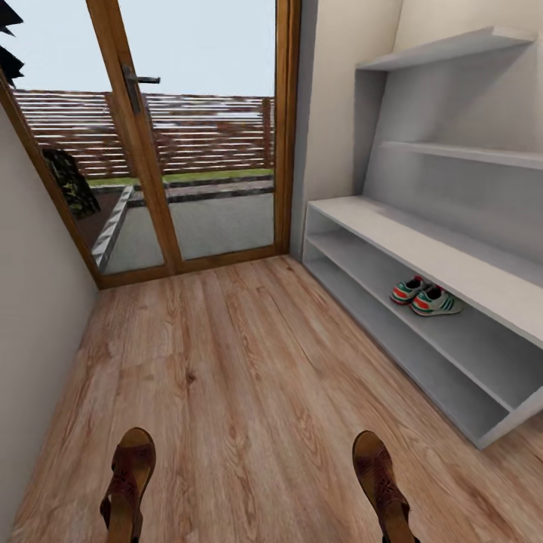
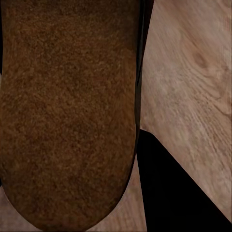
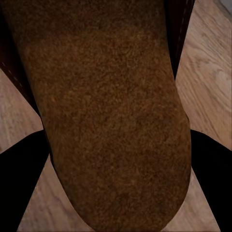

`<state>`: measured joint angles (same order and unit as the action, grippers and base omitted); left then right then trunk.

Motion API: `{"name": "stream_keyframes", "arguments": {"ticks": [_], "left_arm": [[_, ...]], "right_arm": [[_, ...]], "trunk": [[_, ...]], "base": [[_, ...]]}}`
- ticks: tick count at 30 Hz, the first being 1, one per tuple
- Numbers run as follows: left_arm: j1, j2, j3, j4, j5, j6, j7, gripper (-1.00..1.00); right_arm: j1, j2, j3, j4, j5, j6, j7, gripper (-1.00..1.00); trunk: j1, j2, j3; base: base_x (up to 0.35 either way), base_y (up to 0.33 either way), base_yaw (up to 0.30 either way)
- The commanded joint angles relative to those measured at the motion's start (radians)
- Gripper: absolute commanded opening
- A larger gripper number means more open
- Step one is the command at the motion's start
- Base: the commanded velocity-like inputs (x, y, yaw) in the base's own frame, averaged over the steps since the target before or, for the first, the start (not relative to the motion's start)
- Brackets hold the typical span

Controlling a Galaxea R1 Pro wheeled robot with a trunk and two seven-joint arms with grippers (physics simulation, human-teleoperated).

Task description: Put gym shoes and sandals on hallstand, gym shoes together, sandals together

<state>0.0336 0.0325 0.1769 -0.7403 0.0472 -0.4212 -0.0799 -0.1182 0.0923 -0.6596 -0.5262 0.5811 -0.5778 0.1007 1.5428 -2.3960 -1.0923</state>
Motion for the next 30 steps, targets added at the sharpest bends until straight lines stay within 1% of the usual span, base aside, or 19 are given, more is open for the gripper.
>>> {"name": "stream_keyframes", "arguments": {"ticks": [1,30], "left_arm": [[0.000,0.000,0.003,-0.001,0.002,-0.001,-0.008,-1.00],[0.000,-0.002,0.001,-0.001,0.001,-0.001,-0.008,-1.00]], "right_arm": [[-0.001,0.002,-0.009,-0.001,0.001,-0.003,0.008,-1.00],[-0.001,0.003,-0.011,-0.006,-0.004,-0.004,0.010,-1.00]], "trunk": [[0.000,0.000,-0.001],[0.000,0.000,-0.001]], "base": [[0.302,0.173,0.000],[0.303,0.169,0.000]]}}
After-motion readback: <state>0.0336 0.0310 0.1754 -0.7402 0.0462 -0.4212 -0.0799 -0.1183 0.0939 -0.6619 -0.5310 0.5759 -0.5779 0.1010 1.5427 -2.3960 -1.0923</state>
